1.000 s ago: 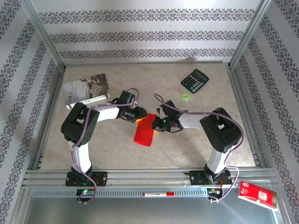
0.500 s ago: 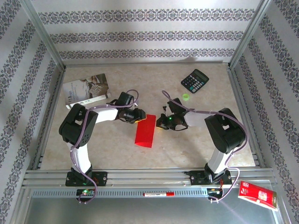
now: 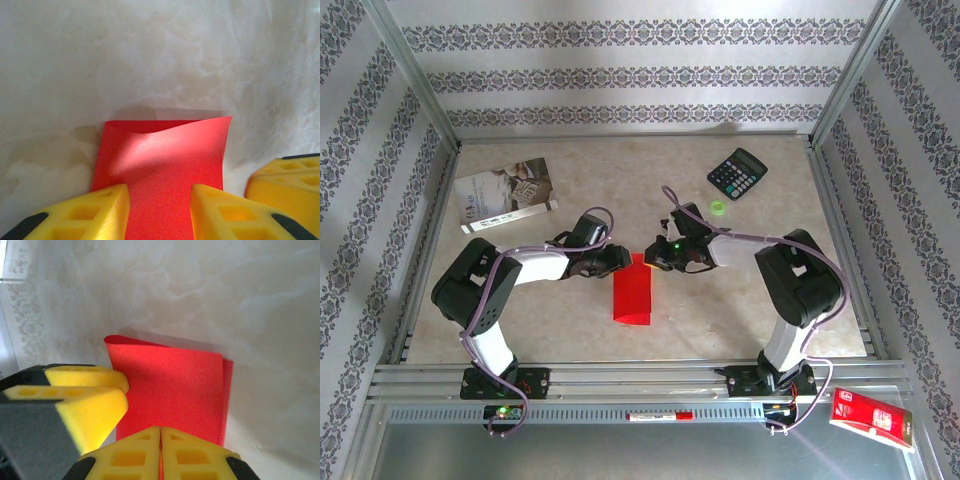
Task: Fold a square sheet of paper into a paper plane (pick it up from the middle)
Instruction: First fold in half a square sheet of paper at the center of the table.
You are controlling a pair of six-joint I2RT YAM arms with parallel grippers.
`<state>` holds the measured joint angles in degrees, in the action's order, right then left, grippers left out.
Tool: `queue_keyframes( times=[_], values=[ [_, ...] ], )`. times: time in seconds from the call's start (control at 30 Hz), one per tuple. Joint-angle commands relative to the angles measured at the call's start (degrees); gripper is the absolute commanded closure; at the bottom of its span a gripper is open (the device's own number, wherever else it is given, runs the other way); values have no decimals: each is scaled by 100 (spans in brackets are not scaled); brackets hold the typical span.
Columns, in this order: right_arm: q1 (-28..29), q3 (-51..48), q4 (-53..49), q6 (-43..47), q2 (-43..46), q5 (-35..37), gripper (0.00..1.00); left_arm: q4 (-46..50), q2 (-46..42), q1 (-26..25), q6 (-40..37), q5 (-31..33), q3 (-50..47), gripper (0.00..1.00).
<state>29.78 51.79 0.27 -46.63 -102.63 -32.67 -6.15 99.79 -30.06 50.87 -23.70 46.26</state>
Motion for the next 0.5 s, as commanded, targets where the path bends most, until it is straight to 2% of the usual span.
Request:
queue_keyframes(
  times=[0.0, 0.23, 0.47],
  values=[
    [45, 178, -22, -28, -371, 48, 92, 455, 162, -114, 166, 298, -232, 62],
    [10, -102, -301, 258, -503, 394, 94, 429, -46, -114, 220, 221, -240, 61],
    [15, -287, -501, 628, -548, 586, 99, -346, -203, -60, 506, -583, 22, 55]
  ],
)
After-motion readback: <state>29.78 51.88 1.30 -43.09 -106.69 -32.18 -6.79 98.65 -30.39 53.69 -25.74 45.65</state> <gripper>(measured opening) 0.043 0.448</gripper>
